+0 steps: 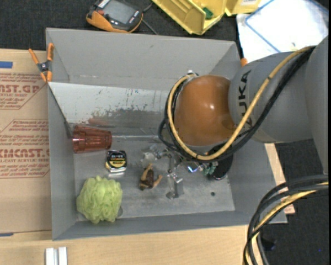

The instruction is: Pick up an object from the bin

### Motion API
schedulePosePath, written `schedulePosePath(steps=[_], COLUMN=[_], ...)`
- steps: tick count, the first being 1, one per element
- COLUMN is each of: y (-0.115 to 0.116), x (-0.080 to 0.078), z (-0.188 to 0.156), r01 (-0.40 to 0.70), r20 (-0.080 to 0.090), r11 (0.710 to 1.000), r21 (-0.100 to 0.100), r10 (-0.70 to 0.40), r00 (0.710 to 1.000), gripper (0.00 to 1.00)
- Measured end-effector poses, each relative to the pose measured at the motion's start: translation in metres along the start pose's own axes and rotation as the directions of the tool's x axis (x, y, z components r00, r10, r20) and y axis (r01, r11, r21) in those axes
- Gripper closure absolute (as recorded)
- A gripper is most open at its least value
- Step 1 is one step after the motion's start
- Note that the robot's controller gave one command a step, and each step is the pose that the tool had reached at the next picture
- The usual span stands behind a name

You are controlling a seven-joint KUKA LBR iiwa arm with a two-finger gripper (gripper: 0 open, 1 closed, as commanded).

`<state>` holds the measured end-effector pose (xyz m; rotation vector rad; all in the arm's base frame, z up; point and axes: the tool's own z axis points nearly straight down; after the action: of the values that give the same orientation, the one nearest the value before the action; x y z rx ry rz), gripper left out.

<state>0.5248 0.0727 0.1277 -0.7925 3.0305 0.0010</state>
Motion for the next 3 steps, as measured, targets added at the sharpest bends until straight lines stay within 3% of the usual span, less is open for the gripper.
schedulePosePath(steps=[1, 2, 3], y=[0.0, -0.005, -0.001], x=[-0.002, -0.009, -0.004], z=[0.028, 0.058, 0.058], r01=[-0.075, 0.265, 0.066], r20=[-0.011, 0.005, -0.008], r11=[0.997, 0.964, 0.998], r21=[-0.005, 0.001, -0.007], r10=[0.075, -0.265, -0.066], r00=[0.997, 0.964, 0.998], gripper=[0.0, 0.0, 1.0])
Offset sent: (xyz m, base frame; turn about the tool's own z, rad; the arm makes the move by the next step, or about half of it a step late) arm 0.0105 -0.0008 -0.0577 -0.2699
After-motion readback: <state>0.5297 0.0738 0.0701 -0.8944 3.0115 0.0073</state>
